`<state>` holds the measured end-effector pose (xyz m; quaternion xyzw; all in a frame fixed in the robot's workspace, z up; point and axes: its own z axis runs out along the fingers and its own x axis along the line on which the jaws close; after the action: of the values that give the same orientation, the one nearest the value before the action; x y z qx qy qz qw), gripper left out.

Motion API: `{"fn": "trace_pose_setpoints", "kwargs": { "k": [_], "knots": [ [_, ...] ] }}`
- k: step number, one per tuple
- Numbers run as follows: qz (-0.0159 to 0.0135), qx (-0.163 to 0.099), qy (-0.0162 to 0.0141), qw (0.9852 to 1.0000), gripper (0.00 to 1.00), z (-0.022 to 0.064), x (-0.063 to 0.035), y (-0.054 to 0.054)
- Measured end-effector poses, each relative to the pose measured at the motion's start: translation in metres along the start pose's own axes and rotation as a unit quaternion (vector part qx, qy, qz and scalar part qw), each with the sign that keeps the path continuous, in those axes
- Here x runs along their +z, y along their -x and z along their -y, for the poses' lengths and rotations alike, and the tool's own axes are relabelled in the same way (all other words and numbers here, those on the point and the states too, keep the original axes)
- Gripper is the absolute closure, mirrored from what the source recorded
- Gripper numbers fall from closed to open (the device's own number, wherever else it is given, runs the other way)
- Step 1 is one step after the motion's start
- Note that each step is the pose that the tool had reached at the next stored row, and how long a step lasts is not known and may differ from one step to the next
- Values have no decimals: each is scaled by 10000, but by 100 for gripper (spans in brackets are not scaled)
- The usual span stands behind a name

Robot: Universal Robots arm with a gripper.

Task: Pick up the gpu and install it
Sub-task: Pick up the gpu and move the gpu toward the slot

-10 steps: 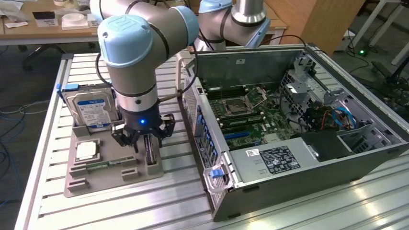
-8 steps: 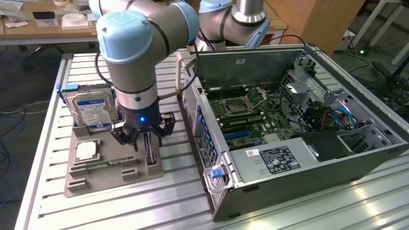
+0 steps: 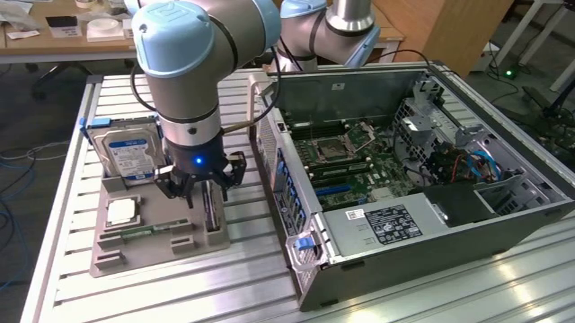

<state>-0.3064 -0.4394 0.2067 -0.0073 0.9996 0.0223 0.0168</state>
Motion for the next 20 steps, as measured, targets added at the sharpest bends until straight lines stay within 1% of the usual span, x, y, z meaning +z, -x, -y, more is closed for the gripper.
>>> {"fn": "trace_pose_setpoints", "kwargs": {
  "k": [20],
  "knots": [
    [0, 0, 0, 10000, 35, 0, 0, 0]
  ]
}}
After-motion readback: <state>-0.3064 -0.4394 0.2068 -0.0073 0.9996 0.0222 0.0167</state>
